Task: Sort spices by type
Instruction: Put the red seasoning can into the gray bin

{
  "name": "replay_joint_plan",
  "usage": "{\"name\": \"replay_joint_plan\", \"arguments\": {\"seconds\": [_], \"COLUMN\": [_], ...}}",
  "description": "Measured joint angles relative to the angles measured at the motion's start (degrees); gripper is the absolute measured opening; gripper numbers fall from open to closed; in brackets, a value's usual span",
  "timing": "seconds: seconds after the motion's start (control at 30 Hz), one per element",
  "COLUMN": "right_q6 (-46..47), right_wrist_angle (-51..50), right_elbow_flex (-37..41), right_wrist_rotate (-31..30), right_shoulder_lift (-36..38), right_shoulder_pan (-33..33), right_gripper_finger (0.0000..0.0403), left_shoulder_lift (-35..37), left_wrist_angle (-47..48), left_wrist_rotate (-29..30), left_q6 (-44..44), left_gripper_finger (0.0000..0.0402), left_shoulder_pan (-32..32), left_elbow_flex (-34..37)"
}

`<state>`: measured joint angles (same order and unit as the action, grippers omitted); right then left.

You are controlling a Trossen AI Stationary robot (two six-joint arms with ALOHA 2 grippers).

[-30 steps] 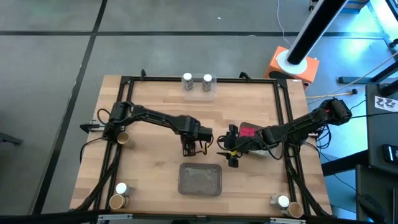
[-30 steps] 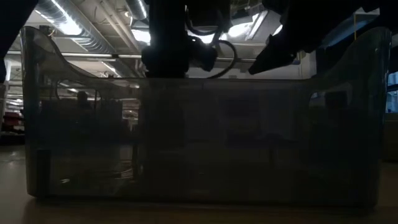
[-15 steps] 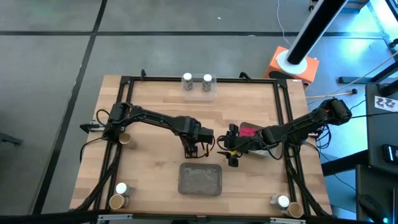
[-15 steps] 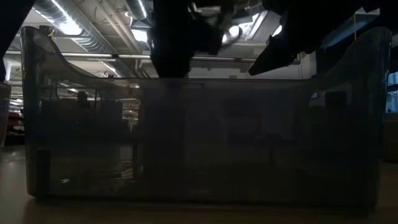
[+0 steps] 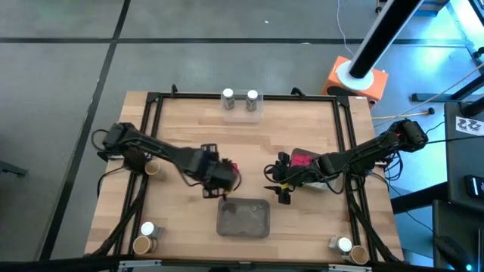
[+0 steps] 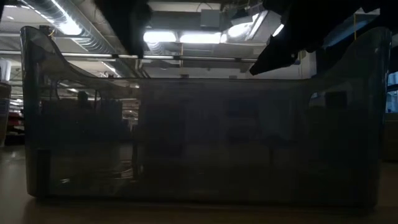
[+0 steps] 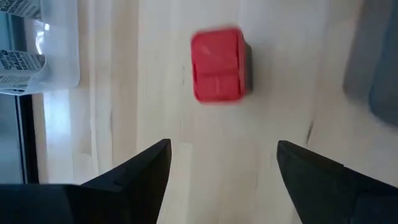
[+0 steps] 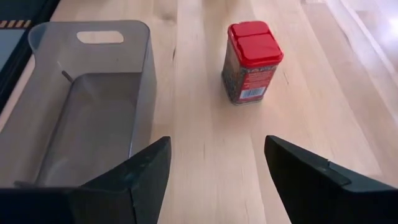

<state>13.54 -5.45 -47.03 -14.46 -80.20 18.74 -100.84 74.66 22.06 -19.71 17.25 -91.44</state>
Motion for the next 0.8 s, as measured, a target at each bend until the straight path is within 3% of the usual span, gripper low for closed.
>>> {"name": "replay_joint_plan", "arguments": {"seconds": [0.13, 0.3, 0.47, 0.67, 0.8], "right_q6": [0.1, -0.24, -2.19, -4.72, -4.92], "right_wrist_angle": [2.19, 3.37, 8.55, 14.12, 16.72], "right_elbow_flex": [0.0, 0.0, 0.0, 0.0, -0.01], "right_wrist_rotate": [-0.93, -1.37, -4.37, -7.08, -8.33], "right_shoulder_lift": [-0.22, -0.33, -0.35, -0.37, -1.69], "right_shoulder_pan": [0.0, -0.02, -0.09, -1.23, -3.39], "right_gripper_finger": [0.026, 0.026, 0.026, 0.026, 0.026], "left_shoulder_lift": [7.91, 19.51, 27.75, 31.66, 31.71], "left_wrist_angle": [-8.51, -27.57, -43.31, -61.67, -67.22], "left_wrist_rotate": [0.07, 0.17, 0.25, 2.74, 2.76], "left_q6": [-1.1, -4.15, -5.1, -1.27, -1.03], "left_gripper_finger": [0.027, 0.027, 0.0269, 0.0269, 0.0269], "left_shoulder_pan": [2.1, 3.78, 4.52, 4.12, 3.66], "left_elbow_flex": [11.19, 28.13, 40.76, 51.95, 56.04]}}
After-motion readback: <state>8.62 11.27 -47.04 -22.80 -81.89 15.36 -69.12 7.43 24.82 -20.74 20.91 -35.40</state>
